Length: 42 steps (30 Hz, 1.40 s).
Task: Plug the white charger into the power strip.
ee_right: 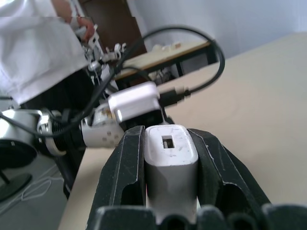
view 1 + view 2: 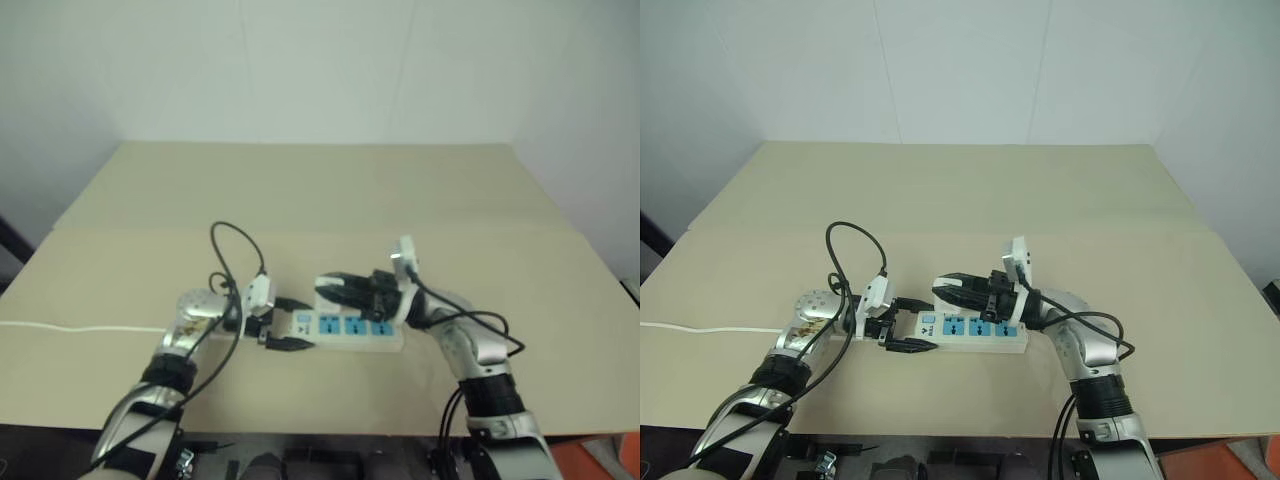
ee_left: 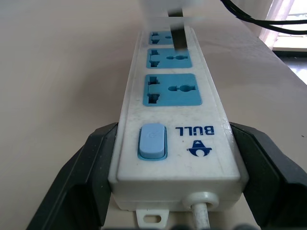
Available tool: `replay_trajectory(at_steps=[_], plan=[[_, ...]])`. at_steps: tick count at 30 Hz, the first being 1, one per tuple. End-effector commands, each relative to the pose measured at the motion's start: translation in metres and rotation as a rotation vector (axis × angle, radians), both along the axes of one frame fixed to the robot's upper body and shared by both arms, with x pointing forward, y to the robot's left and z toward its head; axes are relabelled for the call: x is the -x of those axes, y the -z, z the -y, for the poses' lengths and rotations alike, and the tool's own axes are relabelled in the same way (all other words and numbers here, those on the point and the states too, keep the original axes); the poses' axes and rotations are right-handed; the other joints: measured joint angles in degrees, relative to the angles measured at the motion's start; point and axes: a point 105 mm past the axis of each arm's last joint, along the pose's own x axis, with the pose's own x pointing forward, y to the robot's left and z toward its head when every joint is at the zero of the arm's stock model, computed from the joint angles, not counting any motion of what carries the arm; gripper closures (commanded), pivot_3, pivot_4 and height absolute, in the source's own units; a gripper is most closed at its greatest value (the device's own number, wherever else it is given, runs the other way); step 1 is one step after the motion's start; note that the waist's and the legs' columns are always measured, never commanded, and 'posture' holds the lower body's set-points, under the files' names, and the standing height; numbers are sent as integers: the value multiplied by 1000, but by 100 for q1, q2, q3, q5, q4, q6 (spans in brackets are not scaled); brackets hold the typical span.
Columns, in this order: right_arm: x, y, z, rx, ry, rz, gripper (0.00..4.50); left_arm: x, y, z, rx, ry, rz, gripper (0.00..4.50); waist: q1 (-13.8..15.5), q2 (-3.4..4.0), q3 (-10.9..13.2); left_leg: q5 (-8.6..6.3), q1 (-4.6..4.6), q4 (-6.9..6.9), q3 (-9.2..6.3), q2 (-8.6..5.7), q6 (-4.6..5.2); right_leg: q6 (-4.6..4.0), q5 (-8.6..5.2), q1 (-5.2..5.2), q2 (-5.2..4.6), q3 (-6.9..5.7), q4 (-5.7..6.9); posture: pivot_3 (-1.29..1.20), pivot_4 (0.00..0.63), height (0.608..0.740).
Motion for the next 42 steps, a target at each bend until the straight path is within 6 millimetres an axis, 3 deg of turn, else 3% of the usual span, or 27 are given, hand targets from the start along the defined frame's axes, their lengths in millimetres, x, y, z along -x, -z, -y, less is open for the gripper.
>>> replay_trajectory(at_steps=[1, 12, 25, 36, 42], plan=[[-2, -4, -4, 4, -29, 69, 3380, 8, 16, 1, -54, 18, -48, 1242, -3, 0, 0, 0, 0, 0, 0, 0, 0, 0, 0, 0, 0, 0, 0, 0, 150, 740], [-17, 4, 5, 33, 3, 82, 3380, 8, 16, -6, -69, 17, -41, 1242, -31, 0, 0, 0, 2, -1, 1, 2, 0, 0, 0, -1, 1, 0, 1, 0, 150, 740], [-13, 20, 5, 79, 3, 82, 3380, 9, 17, -7, -73, 15, -43, 1242, -49, 1, 0, 0, 4, -1, 1, 3, 0, 0, 0, 0, 1, 1, 1, 0, 150, 740], [-9, 20, -10, 62, -10, 72, 3380, 9, 16, -6, -71, 16, -39, 1242, -91, 1, -1, 0, 8, -4, 1, 3, 0, 0, 0, 2, 1, 1, 1, 0, 150, 740], [-12, 26, -5, 73, 25, 70, 3380, 9, 17, -6, -70, 15, -40, 1242, -96, 1, -1, 0, 10, -4, 0, 2, 0, 0, 0, 3, 1, 1, 2, 0, 150, 740]])
